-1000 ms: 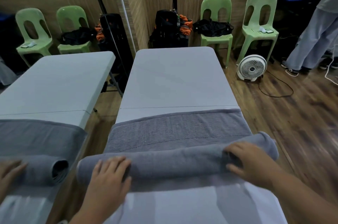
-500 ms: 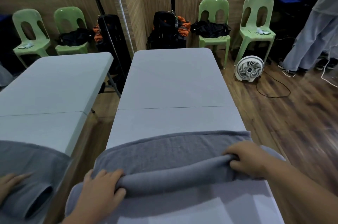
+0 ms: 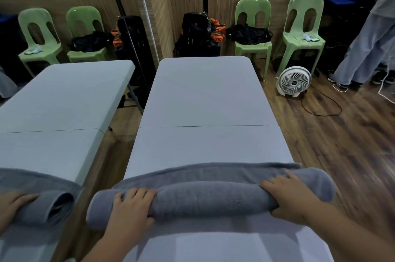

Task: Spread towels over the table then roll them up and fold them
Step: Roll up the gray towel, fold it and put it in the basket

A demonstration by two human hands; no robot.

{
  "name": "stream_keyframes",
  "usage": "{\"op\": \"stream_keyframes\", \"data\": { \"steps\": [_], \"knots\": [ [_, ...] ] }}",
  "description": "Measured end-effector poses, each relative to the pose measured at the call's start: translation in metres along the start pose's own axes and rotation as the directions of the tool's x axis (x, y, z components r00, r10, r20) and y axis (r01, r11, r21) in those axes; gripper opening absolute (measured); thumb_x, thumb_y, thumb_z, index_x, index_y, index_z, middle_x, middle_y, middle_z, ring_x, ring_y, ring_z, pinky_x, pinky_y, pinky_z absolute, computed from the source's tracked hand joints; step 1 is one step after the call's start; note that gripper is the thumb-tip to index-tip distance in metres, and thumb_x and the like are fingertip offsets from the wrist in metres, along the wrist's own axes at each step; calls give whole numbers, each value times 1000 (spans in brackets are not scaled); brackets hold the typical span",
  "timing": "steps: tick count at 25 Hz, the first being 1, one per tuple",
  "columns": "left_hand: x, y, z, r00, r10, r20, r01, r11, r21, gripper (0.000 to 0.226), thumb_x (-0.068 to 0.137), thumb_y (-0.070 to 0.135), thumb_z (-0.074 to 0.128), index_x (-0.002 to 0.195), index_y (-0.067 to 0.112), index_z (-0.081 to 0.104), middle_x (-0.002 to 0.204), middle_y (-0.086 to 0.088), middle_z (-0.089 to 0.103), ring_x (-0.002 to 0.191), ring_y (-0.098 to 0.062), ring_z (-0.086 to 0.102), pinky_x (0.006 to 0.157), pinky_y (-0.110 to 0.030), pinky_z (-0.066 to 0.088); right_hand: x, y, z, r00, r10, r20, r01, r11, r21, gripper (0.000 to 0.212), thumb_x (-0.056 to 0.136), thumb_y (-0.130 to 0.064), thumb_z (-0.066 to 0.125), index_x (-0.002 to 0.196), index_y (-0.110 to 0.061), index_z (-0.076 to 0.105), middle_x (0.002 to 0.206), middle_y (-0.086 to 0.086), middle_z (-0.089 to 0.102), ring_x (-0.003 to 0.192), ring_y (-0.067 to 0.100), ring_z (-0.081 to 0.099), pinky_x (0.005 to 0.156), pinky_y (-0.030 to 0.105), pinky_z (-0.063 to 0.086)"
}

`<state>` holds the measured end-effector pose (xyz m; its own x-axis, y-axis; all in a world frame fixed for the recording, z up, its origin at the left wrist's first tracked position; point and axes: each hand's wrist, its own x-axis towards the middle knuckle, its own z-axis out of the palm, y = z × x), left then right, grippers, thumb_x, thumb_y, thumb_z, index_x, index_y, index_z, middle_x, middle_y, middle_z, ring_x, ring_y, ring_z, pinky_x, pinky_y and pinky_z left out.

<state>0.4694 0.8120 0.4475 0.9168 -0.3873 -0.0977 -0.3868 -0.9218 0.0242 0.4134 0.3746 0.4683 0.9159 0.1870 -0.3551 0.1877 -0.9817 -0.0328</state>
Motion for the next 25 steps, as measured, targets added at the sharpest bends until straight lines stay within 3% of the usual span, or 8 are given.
{"op": "stream_keyframes", "data": {
  "steps": [5, 8, 11, 15, 18, 20, 23, 25],
  "knots": [
    [14, -14, -15, 993, -65, -101, 64, 998, -18, 52, 63, 48, 57, 114, 40, 59, 105, 18, 66, 101, -13, 62, 94, -61, 42, 19, 27, -34, 998, 64, -15, -58, 965, 255, 53, 69, -46, 62, 121, -43, 53, 117, -18, 63, 107, 9, 57, 91, 28, 47],
    [29, -24, -14, 993, -77, -91, 77, 997, -12, 57, 79, 59, 48, 132, 41, 46, 131, 14, 57, 122, -14, 51, 107, -56, 36, 37, 41, -37, 990, 56, -126, -32, 982, 185, 61, 80, -55, 55, 138, -40, 42, 136, -15, 53, 125, 10, 45, 101, 30, 39],
    [34, -39, -3, 998, -51, 32, 49, 997, 54, 74, 78, 72, 46, 145, 46, 28, 147, 8, 45, 135, -21, 41, 109, -54, 33, 38, 49, -25, 999, 28, 45, -27, 999, -26, 86, 69, -75, 44, 147, -46, 21, 139, -17, 42, 133, 16, 34, 110, 44, 28],
    [42, -21, -5, 961, -274, 47, 271, 961, 63, 63, 85, 66, 41, 143, 44, 30, 117, -1, 56, 99, -27, 53, 77, -42, 46, 43, 21, -7, 982, 190, -21, -189, 981, 34, 66, 84, -55, 46, 145, -40, 23, 118, 2, 54, 103, 26, 57, 84, 40, 44],
    [45, 32, -12, 912, -394, 111, 407, 903, -139, 56, 89, 66, 39, 129, 27, 42, 108, -9, 56, 94, -35, 58, 76, -42, 48, 33, -32, 11, 948, 313, -49, -293, 925, 241, 56, 86, -57, 43, 132, -27, 34, 116, 6, 58, 100, 30, 61, 76, 37, 43],
    [48, 76, -19, 860, -426, 280, 506, 782, -365, 66, 88, 71, 35, 129, 21, 46, 119, -14, 60, 104, -37, 60, 88, -42, 50, 23, -70, 14, 937, 341, -73, -283, 867, 411, 74, 80, -73, 41, 136, -26, 31, 119, 4, 59, 103, 26, 58, 81, 38, 46],
    [49, 132, -42, 687, -167, 707, 721, 280, -634, 73, 87, 73, 35, 117, 12, 60, 105, -19, 70, 87, -37, 69, 78, -45, 59, 19, -111, -1, 942, 336, 10, -278, 764, 582, 129, 55, -96, 45, 153, -24, 3, 139, 2, 47, 125, 24, 46, 101, 44, 38],
    [48, 144, -58, 651, 66, 756, 706, 313, -636, 59, 94, 60, 38, 105, 9, 66, 92, -16, 74, 72, -35, 70, 66, -38, 59, 17, -123, -3, 963, 267, 31, -252, 858, 447, 141, 47, -96, 48, 152, -27, -15, 155, 6, 27, 142, 26, 25, 114, 52, 19]
  ]
}}
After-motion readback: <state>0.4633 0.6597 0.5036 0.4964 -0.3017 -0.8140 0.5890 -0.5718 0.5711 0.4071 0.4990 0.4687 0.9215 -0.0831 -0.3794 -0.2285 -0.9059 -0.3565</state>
